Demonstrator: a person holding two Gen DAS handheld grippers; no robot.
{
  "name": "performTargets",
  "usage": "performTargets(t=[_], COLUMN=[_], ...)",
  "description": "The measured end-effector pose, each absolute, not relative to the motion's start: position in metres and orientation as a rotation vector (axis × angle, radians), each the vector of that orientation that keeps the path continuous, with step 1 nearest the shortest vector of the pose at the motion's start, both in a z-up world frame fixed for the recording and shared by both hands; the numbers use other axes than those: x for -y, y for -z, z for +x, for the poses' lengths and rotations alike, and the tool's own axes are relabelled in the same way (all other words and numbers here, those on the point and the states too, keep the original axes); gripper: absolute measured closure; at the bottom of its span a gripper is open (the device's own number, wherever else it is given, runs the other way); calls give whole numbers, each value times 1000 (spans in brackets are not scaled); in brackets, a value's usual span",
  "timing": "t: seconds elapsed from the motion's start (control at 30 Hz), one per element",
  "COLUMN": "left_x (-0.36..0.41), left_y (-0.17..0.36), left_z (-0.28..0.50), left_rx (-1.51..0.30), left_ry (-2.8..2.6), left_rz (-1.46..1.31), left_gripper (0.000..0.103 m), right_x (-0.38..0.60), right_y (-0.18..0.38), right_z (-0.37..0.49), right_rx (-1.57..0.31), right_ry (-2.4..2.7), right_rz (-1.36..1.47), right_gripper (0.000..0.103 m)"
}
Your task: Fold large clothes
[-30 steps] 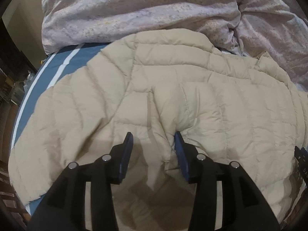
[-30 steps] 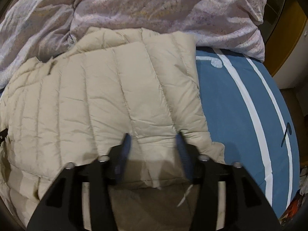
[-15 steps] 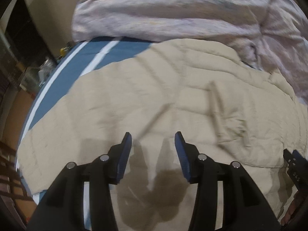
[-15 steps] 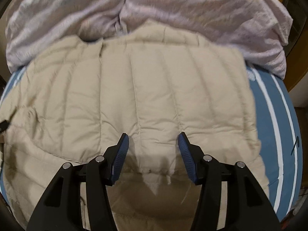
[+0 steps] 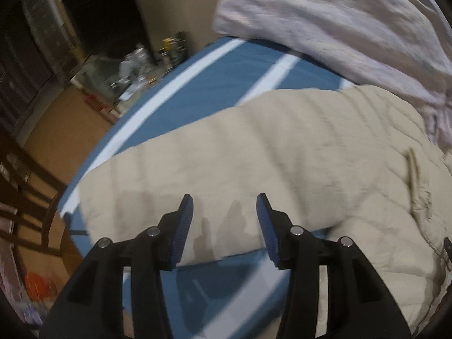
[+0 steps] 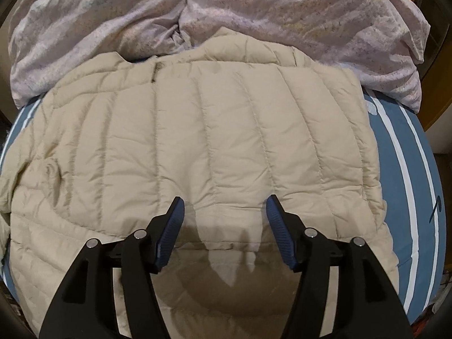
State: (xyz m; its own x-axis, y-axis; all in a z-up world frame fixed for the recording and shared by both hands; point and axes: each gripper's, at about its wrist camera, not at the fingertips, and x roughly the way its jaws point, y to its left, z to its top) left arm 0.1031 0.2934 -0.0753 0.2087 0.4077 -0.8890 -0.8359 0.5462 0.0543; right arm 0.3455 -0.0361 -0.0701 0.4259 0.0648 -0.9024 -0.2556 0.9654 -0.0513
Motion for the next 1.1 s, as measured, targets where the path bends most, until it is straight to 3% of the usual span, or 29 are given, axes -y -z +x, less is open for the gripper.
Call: performTargets(t=[0.5,0.77,0.9,1.1], left_x=[-355,-354,-352,-353], left_y=[94,114,118,118], left_z=[-17,-31,-29,-35], left_rx=[-1024,-1034,-1020,-962], left_ry=[-1147,-1160,-1155,-1166], left_rz=[-750,-833,-862,-916], left_gripper=[56,56,65,64], right_x=[5,-3,-4,5], right_y=[46,52,53,53], right_z=[317,311,310,311], right_rx=[-1051,-1069,-1069,-1075], right_ry=[-316,-336,-334,-326], right_rz=[-212,-228,-227,-217], right_gripper=[40,40,40,40])
